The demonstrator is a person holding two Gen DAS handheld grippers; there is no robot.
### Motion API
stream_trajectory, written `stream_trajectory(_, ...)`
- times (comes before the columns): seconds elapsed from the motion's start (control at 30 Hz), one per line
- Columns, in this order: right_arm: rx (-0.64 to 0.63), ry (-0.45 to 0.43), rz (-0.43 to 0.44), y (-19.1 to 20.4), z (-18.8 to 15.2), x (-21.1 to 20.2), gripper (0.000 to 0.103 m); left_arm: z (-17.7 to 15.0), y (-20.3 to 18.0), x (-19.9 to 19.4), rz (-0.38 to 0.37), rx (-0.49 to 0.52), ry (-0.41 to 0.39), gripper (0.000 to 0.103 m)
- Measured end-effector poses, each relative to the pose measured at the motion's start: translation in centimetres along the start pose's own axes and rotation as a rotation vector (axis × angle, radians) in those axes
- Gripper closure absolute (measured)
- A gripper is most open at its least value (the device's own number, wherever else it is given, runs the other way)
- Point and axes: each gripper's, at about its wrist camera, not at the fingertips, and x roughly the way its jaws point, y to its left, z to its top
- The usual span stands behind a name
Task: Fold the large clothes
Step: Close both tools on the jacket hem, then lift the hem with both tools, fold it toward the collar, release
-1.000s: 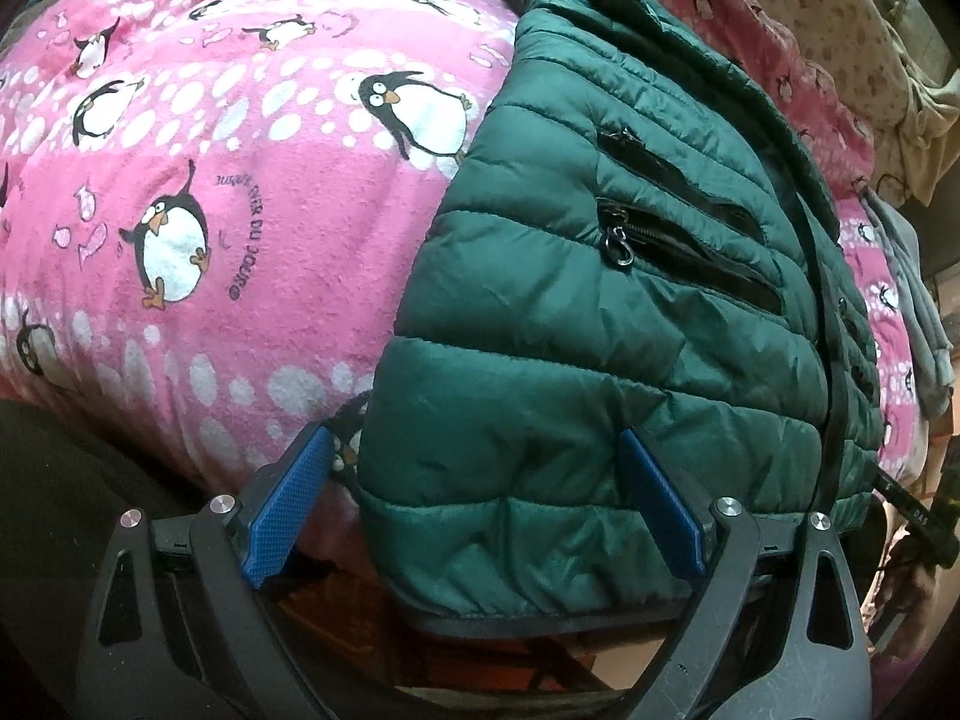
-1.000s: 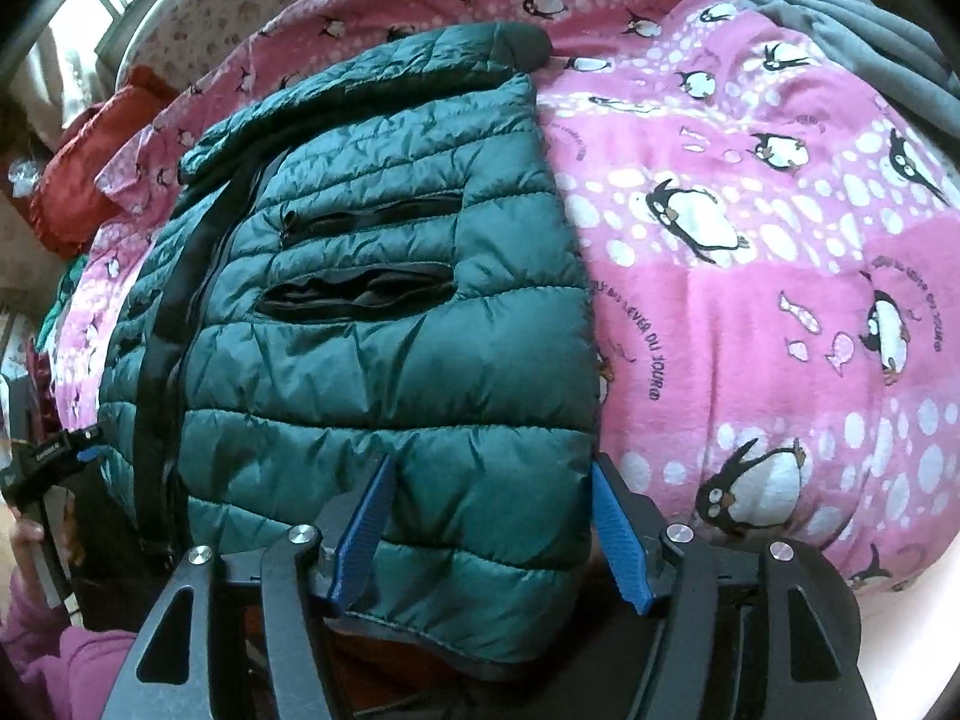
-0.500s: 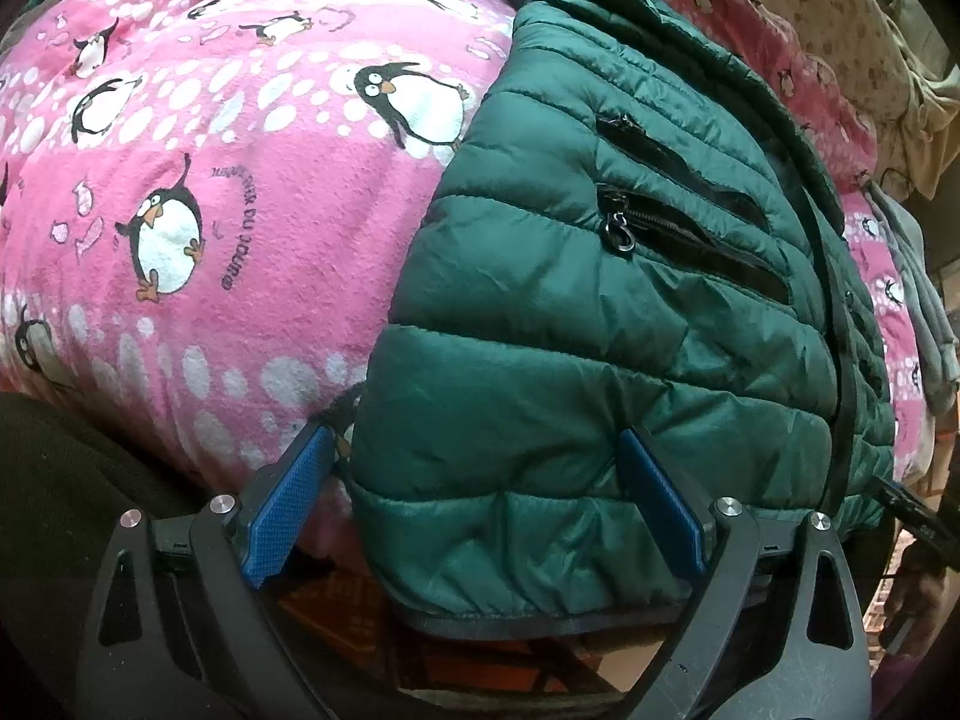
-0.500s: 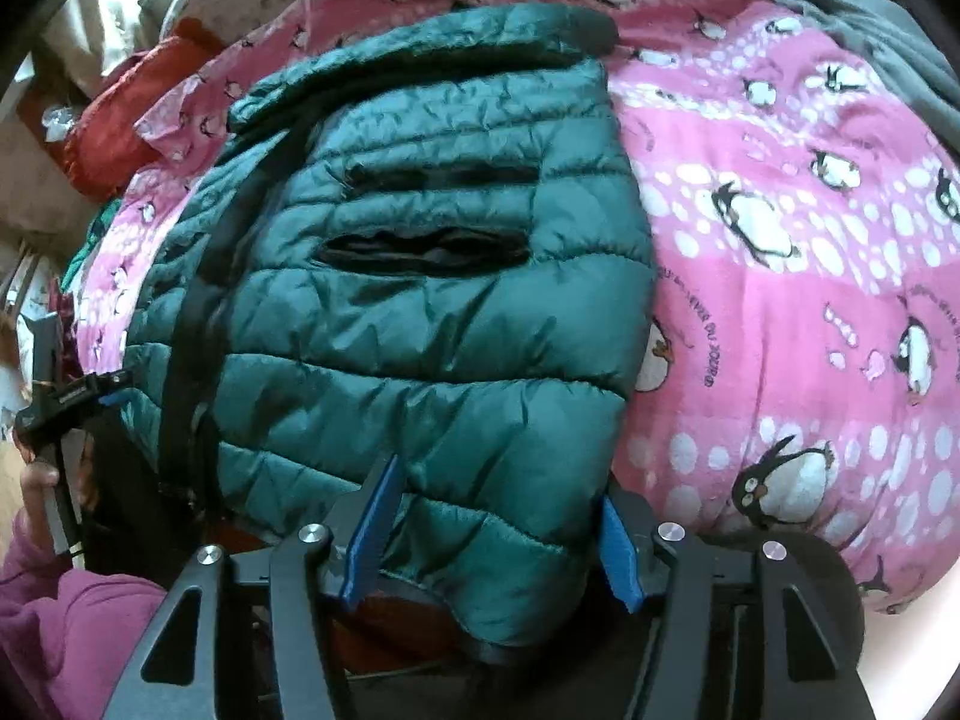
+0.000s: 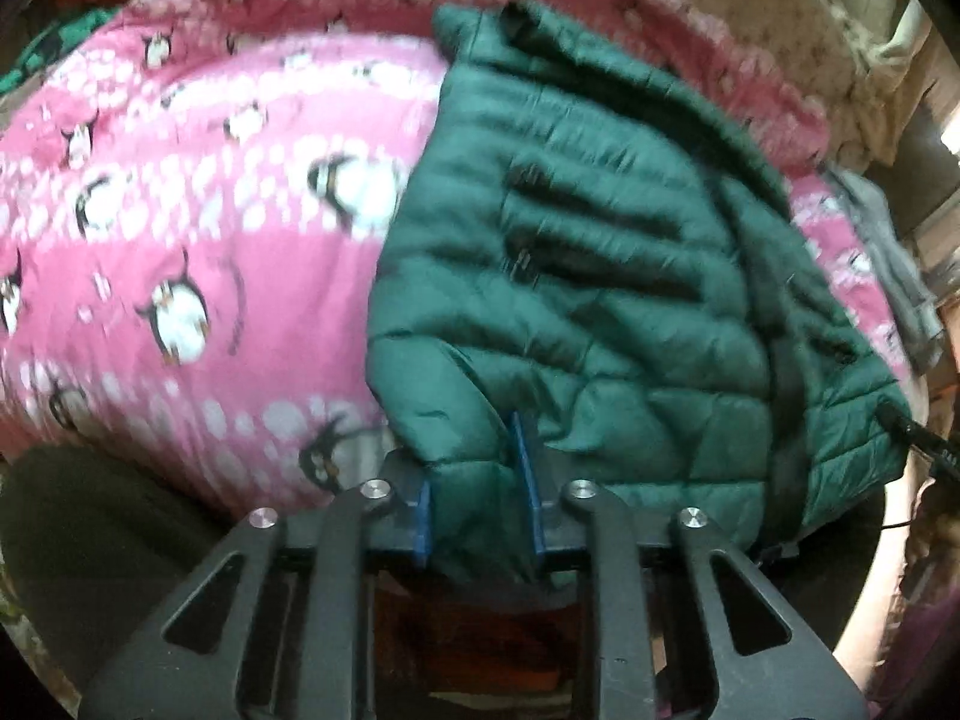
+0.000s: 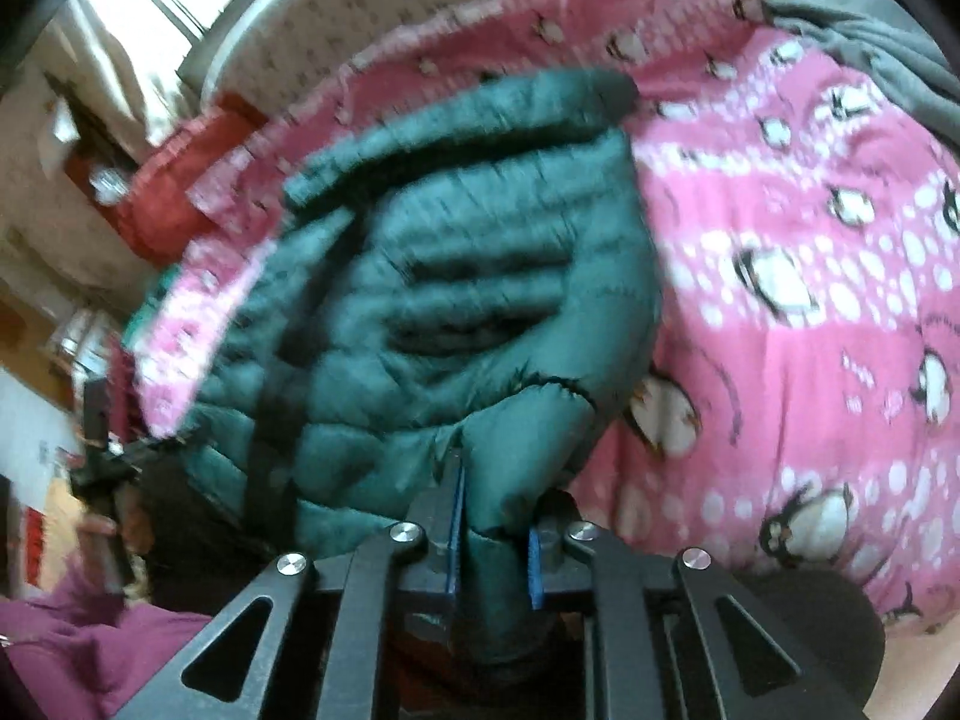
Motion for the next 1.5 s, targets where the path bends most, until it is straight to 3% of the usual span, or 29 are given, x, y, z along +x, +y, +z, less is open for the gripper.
stream_trajectory(0.23, 0.014, -0.106, 0.093, 1.2, 3.1, -1.9, 0.089, 2.4, -0.2, -1.9, 0.001, 0.011, -0.072, 0.082)
stream_trajectory(0.5, 0.015, -0.213, 0.098, 1.3, 7.2, -3.1, 0.089, 6.4, -0.8, -3.4, 0.005, 0.002, -0.167, 0.082)
stream_trajectory(0.87, 0.043, -0.276, 0.036, 0.6, 14.9, -1.0, 0.089, 14.7, -1.7, -3.8, -0.001, -0.073, -0.276, 0.082)
stream_trajectory(1.17, 0.046, -0.282, -0.037, 0.1, 21.3, 2.0, 0.089, 21.9, -3.6, -1.1, 0.084, -0.073, -0.332, 0.082)
stream_trajectory(1.5, 0.106, -0.255, -0.127, -3.1, 27.0, 6.5, 0.089, 28.7, -3.8, 4.1, 0.177, -0.114, -0.324, 0.082)
